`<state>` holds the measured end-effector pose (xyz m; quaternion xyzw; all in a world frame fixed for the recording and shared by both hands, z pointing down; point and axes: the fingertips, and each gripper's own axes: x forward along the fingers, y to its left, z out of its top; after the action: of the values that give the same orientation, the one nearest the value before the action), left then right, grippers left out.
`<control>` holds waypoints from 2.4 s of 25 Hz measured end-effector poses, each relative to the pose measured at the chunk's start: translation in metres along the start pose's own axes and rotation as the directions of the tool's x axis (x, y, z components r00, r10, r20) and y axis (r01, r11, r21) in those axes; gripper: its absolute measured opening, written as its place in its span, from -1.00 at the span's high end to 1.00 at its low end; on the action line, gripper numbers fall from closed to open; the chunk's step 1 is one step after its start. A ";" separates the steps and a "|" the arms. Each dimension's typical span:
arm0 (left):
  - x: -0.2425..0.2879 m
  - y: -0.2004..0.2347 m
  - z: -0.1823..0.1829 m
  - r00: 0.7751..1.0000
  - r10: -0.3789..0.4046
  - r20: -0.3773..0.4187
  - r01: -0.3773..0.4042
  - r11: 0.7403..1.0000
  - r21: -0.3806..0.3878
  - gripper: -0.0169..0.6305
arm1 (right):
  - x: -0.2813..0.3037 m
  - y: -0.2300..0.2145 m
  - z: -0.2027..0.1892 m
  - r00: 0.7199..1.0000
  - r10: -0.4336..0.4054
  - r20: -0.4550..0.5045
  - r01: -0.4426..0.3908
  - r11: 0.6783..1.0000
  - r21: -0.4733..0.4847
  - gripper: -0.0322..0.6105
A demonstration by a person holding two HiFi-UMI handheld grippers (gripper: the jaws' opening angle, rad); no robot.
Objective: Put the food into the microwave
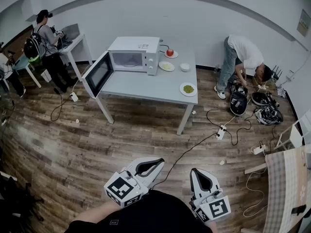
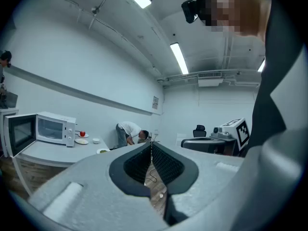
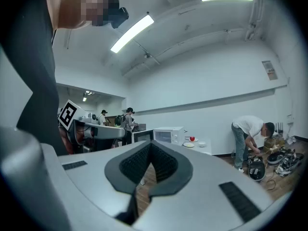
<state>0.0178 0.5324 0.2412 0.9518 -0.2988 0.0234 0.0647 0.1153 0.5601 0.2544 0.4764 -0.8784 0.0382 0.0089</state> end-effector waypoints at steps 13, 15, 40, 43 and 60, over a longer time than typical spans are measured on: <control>0.007 -0.016 -0.002 1.000 -0.017 -0.024 0.018 1.000 0.014 0.90 | -0.017 -0.001 -0.002 1.000 0.000 0.020 -0.001 0.999 0.051 0.86; 0.017 -0.026 -0.002 0.999 -0.017 -0.030 0.018 1.000 0.020 0.90 | -0.030 -0.009 0.000 0.999 -0.009 0.032 0.007 0.999 0.048 0.86; 0.124 -0.008 -0.005 0.997 0.039 -0.066 -0.034 0.997 0.067 0.90 | -0.030 -0.114 -0.011 0.999 0.030 0.012 -0.030 0.999 0.036 0.85; 0.148 0.029 -0.001 0.998 0.024 -0.062 -0.019 0.997 0.070 0.90 | 0.004 -0.135 -0.010 1.000 0.011 0.000 -0.011 1.000 0.027 0.85; 0.217 0.233 0.025 0.997 -0.057 -0.045 0.060 0.996 0.062 0.90 | 0.228 -0.185 0.021 1.000 -0.001 -0.019 0.001 1.000 -0.024 0.84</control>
<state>0.0630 0.2171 0.2602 0.9610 -0.2685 0.0516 0.0415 0.1462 0.2668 0.2566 0.4763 -0.8784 0.0323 0.0229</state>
